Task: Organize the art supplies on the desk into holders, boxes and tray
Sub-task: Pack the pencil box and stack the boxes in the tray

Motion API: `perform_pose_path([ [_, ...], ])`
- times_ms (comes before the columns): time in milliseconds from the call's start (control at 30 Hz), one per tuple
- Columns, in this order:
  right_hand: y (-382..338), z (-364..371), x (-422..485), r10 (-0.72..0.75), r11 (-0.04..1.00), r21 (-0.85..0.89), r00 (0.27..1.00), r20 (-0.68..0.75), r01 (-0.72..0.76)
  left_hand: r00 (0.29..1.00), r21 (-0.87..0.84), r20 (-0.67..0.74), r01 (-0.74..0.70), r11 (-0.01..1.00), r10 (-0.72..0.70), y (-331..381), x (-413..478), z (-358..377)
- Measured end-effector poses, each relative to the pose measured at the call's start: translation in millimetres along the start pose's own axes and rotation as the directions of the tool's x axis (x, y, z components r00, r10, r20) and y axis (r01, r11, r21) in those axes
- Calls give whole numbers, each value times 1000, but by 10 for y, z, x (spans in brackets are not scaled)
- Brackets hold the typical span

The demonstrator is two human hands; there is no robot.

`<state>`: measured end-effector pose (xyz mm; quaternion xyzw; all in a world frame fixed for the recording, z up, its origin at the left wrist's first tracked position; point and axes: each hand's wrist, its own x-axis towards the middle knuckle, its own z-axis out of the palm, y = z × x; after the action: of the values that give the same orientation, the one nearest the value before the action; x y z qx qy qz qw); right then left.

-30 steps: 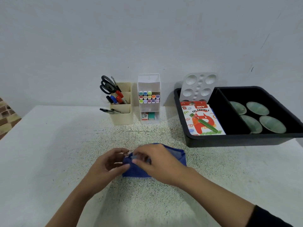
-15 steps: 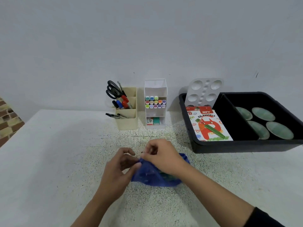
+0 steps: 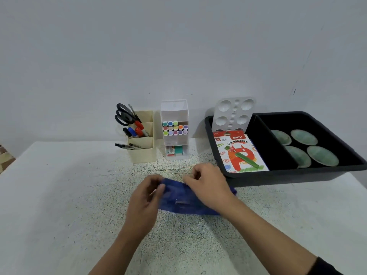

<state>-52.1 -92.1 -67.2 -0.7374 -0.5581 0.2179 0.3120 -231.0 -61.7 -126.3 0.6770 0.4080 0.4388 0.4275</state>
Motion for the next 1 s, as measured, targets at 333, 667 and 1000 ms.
perform_pose_path([
  [333, 569, -486, -250, -250, 945, -211, 968, 24, 249, 963, -152, -148, 203, 967, -226, -63, 215, -134],
  [667, 666, -723, -128, -163, 934, 358, 894, 417, 3, 990, -354, -31, 116, 928, -135, 724, 822, 570],
  [1000, 1087, -1750, 332, -166, 950, 263, 986, -24, 167, 995, -48, 73, 71, 996, -67, 1203, 1518, 1461],
])
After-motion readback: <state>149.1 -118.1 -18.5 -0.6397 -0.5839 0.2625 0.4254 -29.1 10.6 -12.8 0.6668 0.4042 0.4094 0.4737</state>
